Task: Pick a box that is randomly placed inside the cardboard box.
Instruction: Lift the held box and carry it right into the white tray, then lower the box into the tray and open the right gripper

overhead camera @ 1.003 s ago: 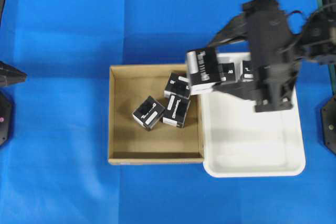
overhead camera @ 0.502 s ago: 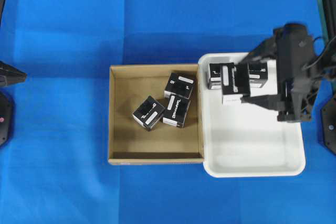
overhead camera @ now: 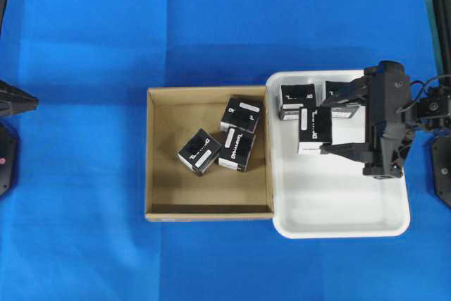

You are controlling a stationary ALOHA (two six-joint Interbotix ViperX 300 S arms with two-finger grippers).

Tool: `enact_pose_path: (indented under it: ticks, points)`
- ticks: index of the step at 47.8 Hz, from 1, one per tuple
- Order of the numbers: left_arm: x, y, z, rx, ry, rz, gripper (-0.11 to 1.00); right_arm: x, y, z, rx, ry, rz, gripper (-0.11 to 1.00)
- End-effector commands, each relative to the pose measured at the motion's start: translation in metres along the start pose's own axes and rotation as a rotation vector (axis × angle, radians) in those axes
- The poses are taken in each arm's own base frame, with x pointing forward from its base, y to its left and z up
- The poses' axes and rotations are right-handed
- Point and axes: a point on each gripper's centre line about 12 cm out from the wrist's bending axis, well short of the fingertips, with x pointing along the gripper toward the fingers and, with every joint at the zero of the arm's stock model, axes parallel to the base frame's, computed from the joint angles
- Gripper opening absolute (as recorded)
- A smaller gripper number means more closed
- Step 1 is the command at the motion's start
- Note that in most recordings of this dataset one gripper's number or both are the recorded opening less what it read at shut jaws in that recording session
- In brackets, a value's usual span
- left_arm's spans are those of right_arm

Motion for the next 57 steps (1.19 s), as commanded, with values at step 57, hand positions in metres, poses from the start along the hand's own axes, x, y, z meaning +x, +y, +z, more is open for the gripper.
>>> enact_pose_path:
  ticks: [57]
  points:
    - [0.012,0.001,-0.001,-0.001,0.002,0.004,-0.07,0.070,-0.009,-0.021,0.060,0.161,-0.016,0.79]
